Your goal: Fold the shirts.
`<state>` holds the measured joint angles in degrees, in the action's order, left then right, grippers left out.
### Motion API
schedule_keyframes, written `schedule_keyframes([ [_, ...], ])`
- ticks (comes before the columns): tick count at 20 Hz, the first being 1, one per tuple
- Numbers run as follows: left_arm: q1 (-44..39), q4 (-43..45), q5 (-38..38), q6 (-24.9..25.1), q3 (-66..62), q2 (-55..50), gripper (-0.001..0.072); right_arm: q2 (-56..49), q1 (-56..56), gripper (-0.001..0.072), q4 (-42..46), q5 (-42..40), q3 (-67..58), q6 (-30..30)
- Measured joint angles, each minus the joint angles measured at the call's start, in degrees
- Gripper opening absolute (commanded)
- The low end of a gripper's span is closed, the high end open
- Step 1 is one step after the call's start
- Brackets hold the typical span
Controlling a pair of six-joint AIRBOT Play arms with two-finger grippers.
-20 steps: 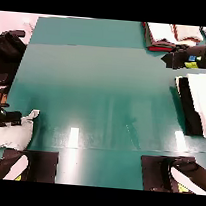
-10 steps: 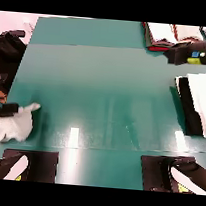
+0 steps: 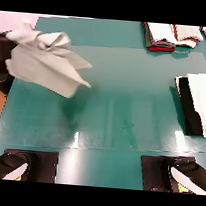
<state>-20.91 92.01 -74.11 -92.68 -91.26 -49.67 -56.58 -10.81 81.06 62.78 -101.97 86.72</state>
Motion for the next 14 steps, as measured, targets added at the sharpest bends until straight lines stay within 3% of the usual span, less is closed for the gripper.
schedule_keyframes([
  [8, -19.93, -2.36, 7.65, -1.20, -6.12, -20.50, 0.0028, 0.02, 2.43, 0.0018, 1.42, -0.02, -3.52, 0.44],
  [9, -21.40, -4.28, 8.63, -1.05, -6.27, -23.65, 0.0197, 0.02, 2.73, 0.0018, 1.44, 0.02, -3.61, 0.61],
  [10, -22.51, -6.82, 9.97, -0.44, -6.38, -26.56, 0.0494, 0.02, 2.93, 0.0018, 1.36, 0.22, -3.65, 0.68],
  [11, -23.37, -10.05, 11.54, 0.70, -6.47, -29.35, 0.0567, 0.02, 3.06, 0.0018, 1.27, 0.31, -3.69, 0.74],
  [14, -23.50, -16.15, 15.72, 3.06, -6.67, -34.21, 0.0567, 0.02, 3.34, 0.0018, 1.20, 0.44, -3.76, 0.83],
])
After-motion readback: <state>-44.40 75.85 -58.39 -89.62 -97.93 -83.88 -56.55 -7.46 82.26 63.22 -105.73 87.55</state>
